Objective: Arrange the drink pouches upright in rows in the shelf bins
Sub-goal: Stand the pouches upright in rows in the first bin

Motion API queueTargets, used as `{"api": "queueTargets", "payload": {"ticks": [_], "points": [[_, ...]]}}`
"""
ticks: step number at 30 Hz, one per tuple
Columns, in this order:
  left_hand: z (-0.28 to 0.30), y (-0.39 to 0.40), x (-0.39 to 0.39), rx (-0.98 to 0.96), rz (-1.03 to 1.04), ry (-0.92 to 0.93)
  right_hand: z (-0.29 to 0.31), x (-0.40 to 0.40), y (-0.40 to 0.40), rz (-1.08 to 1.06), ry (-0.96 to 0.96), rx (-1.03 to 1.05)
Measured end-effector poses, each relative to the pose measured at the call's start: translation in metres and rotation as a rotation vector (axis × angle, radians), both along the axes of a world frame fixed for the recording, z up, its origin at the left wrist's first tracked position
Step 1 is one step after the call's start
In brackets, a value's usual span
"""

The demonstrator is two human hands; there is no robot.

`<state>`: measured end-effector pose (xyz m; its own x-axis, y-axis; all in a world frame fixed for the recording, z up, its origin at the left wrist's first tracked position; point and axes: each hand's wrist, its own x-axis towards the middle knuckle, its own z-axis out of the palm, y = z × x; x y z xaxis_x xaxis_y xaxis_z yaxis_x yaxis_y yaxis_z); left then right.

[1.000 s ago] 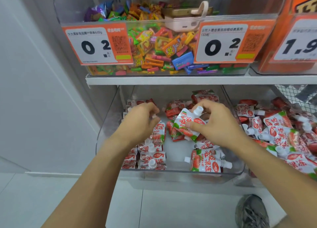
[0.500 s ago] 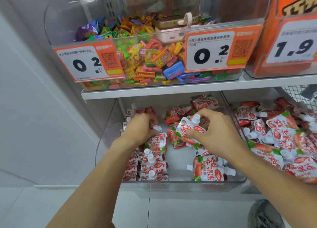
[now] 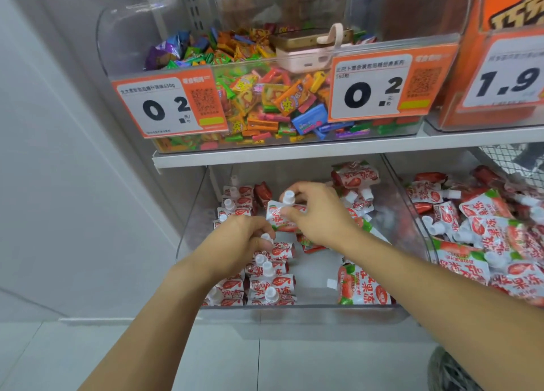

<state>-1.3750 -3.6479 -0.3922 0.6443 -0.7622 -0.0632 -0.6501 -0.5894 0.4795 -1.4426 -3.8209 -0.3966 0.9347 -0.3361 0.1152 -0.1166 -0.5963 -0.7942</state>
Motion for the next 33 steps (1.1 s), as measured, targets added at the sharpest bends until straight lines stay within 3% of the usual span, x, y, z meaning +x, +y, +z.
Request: {"api": "queueTargets", "payload": {"ticks": [6, 13, 17, 21, 24, 33], "points": [[0.005, 0.014, -0.006, -0.018, -0.004, -0.044, -0.025, 0.014, -0.001, 0.344, 0.261, -0.015], [0.012, 0.038, -0.021, -0.025, 0.025, -0.080, 0.007, 0.024, -0.012, 0.506, 0.464, -0.222], [0.000, 0.044, -0.030, -0.027, 0.009, -0.057, 0.016, 0.021, -0.019, 0.569, 0.627, -0.144], [-0.003, 0.048, -0.034, -0.057, 0.007, -0.099, 0.005, 0.023, -0.012, 0.538, 0.531, -0.305], [-0.004, 0.048, -0.034, -0.084, 0.012, -0.117, -0.001, 0.025, -0.008, 0.526, 0.461, -0.285], [-0.004, 0.051, -0.036, -0.192, 0.075, -0.215, 0.002, 0.034, -0.013, 0.641, 0.550, -0.229]]}}
